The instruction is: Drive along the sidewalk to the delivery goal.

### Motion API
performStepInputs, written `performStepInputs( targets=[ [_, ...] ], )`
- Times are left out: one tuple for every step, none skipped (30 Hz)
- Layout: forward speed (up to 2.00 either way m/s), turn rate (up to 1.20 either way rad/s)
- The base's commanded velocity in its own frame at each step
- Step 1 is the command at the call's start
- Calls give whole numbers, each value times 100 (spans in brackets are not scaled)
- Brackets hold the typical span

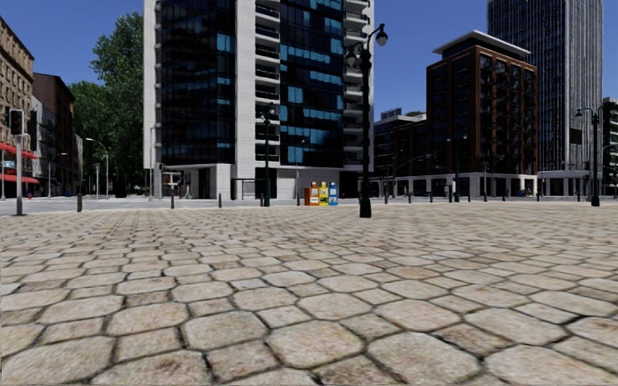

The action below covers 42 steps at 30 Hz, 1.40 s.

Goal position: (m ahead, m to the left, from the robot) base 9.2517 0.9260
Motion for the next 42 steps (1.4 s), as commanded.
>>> performStepInputs(
  targets=[
    [200, 0],
    [200, 0],
    [200, 0],
    [200, 0],
    [200, 0],
    [200, 0],
    [200, 0],
    [200, 0],
    [200, 0],
    [200, 0],
    [200, 0],
    [200, 0],
    [200, 0],
    [200, 0],
    [200, 0],
    [200, 0],
    [200, 0],
    [200, 0],
    [200, 0],
    [200, 0],
    [200, 0],
    [200, 0],
    [200, 0],
    [200, 0],
    [200, 0],
    [200, 0],
    [200, 0],
    [200, 0],
    [200, 0],
    [200, 0],
    [200, 0],
    [200, 0],
    [200, 0],
    [200, 0],
    [200, 0],
    [200, 0],
    [200, 0],
    [200, 0],
    [200, 0],
    [200, 0],
    [200, 0],
    [200, 0]
  ],
)
